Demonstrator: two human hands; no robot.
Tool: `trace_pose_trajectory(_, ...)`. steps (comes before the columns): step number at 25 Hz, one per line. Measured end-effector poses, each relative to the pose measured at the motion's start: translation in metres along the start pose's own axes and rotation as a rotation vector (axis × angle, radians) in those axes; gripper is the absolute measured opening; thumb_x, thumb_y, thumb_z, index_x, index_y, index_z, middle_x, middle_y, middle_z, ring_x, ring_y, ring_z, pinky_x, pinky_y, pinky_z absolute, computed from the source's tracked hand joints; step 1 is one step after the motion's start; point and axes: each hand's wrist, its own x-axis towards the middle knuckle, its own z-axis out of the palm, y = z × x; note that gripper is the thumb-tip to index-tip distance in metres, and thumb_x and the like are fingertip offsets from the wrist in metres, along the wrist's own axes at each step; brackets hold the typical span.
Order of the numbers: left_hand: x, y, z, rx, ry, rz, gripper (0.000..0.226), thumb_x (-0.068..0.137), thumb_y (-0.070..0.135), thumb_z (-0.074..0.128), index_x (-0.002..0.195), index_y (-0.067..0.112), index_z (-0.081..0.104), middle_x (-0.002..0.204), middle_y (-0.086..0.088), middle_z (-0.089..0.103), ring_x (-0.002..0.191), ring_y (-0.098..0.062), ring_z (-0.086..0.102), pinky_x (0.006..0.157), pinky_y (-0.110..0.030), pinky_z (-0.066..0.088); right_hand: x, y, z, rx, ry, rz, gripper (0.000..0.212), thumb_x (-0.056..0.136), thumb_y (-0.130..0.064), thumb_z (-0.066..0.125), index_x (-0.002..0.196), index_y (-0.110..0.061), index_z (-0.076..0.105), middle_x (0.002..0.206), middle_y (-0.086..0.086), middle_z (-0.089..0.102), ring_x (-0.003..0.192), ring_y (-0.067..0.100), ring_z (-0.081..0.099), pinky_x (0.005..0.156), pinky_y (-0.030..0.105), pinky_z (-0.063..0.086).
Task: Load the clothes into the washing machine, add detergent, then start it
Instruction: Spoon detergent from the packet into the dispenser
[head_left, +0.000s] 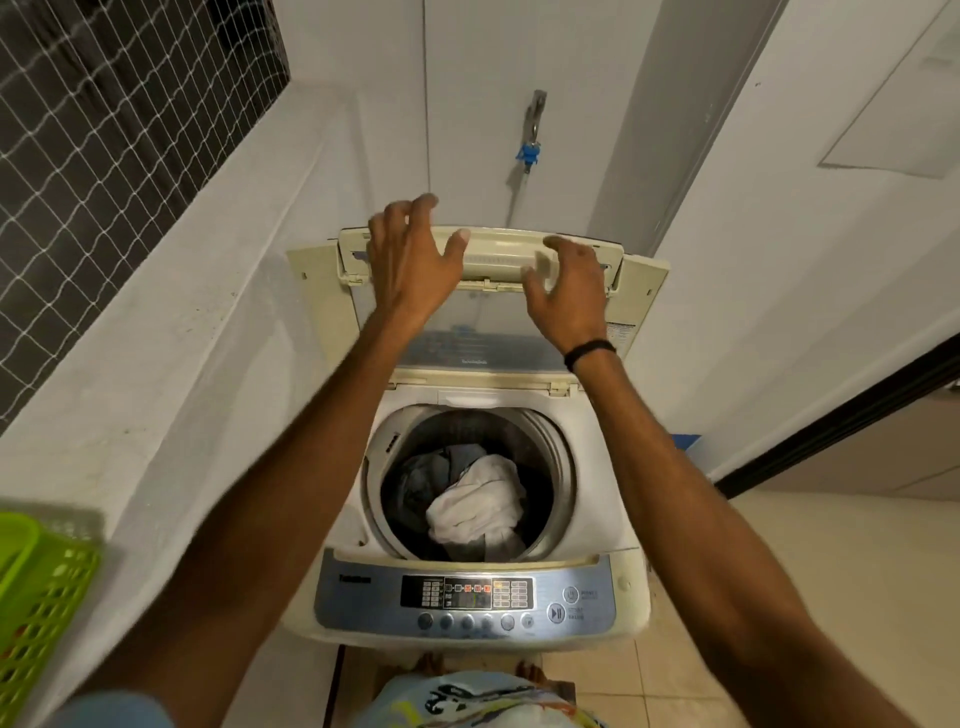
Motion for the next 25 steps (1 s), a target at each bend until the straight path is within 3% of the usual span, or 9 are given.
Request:
trace_pose_trajectory(2,0.034,0.005,0.006,0.152,-0.115,0.049,0.065,0.091,0.06,0.044,0.144,0.024,0.041,0.148,-0.008,0.043,0.137,-0.029,0.035,0.111,-0.046,0.029,0.037,-0.01,0.009,-0.141,-0.125,-0.081,0.058,0.09,-0.046,0.056,0.139,-0.016,0.048,0.139,0.012,0.052,0.13,0.027,0.045,0.11,0.042,0.036)
trace_pose_trajectory(5,0.048,-0.008,0.027,0.312,-0.339,0.122,0.058,0.097,0.06,0.03,0.14,0.025,0.045,0.144,-0.009,0.049,0.132,-0.032,0.042,0.112,-0.049,0.025,0.061,-0.007,0.025,-0.398,-0.3,-0.167,0.062,0.091,-0.057,0.046,0.141,-0.02,0.043,0.139,0.011,0.053,0.13,0.03,0.045,0.114,0.051,0.027)
trace_pose_trajectory(10,0.042,-0.015,0.032,0.326,-0.322,0.143,0.051,0.1,0.053,0.022,0.13,0.024,0.051,0.131,-0.008,0.056,0.121,-0.03,0.046,0.105,-0.047,0.028,0.065,-0.001,0.019,-0.446,-0.336,-0.213,0.062,0.087,-0.065,0.05,0.134,-0.025,0.048,0.126,0.01,0.059,0.115,0.03,0.053,0.103,0.044,0.038)
trace_pose_trajectory(25,0.029,-0.016,0.03,0.347,-0.303,0.145,0.049,0.1,0.052,0.024,0.128,0.022,0.05,0.13,-0.009,0.055,0.12,-0.03,0.045,0.104,-0.047,0.028,0.045,0.001,0.017,-0.428,-0.286,-0.23,0.058,0.087,-0.064,0.051,0.132,-0.027,0.048,0.123,0.009,0.056,0.116,0.028,0.05,0.104,0.043,0.033)
